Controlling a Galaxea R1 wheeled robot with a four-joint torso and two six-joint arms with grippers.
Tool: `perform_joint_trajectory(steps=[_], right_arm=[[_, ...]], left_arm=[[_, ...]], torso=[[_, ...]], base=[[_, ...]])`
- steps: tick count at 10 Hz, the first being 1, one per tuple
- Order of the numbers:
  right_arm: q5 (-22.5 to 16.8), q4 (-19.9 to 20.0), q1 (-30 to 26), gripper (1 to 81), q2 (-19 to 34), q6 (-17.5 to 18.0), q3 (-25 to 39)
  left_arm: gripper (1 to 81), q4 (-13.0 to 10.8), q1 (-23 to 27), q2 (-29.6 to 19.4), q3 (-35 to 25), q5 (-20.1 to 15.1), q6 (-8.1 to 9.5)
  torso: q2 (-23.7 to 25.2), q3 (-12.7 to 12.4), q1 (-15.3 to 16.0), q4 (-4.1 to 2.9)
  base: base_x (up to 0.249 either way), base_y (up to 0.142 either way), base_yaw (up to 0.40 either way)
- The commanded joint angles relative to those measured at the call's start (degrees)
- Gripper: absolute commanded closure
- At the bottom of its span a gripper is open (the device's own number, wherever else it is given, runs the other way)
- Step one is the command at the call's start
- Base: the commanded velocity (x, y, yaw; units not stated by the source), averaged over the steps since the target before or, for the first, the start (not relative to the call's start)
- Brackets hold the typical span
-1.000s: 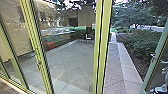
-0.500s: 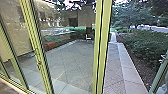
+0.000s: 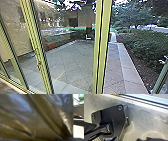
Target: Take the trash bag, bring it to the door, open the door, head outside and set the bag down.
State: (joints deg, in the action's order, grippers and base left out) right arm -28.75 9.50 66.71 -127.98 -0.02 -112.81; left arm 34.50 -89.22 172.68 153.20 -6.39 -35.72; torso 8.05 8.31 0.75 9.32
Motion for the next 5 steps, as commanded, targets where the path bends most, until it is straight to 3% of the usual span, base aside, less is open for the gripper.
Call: perform_joint_trajectory(steps=[1,5], right_arm=[[9.9,1.8,4.4,1.0,-3.7,-0.4,1.8],[16.6,0.7,10.9,1.0,-9.2,-0.8,0.9]], left_arm=[[81.1,-0.1,2.5,-0.1,-0.3,-3.9,-0.23],[81.1,-0.2,2.8,-0.4,-0.3,-3.8,-0.32]], torso=[[0.0,0.0,0.0,0.0],[0.0,0.0,0.0,0.0]], base=[[0.0,0.0,0.0],[0.0,0.0,0.0]])
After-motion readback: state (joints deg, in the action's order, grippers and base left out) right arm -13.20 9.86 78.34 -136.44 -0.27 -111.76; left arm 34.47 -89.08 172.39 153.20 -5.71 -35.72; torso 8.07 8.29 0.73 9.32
